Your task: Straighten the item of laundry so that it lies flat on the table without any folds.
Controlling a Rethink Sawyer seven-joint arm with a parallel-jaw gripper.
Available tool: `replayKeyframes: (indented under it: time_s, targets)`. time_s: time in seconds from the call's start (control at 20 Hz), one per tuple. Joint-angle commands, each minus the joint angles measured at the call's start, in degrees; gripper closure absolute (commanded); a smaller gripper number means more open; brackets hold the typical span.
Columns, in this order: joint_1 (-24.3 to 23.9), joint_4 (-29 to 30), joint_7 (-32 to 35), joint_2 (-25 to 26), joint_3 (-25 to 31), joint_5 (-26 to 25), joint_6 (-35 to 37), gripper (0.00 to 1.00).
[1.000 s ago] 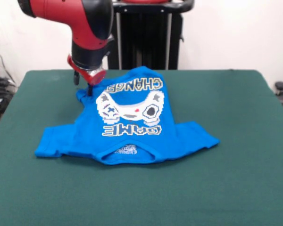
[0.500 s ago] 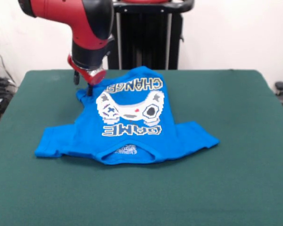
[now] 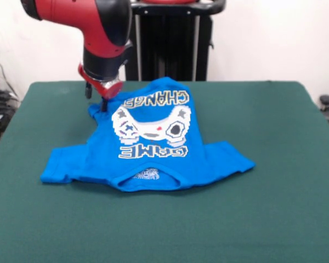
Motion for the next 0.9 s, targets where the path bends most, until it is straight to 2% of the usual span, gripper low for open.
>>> replayKeyframes:
  time_s: [0.05,0.15,0.2,0.9]
  targets:
    - [-2.89,-4.47,-6.44,4.8,1.52,-5.15,0.43,0.0]
    - [-3.63,-4.34,-7.16,4.77,1.64,-5.82,-0.15,0.0]
    - [-3.97,-4.23,-7.27,4.73,1.85,-6.14,-0.47,1.0]
    - [-5.73,-3.3,-4.21,6.32,4.16,-5.92,-3.62,1.0]
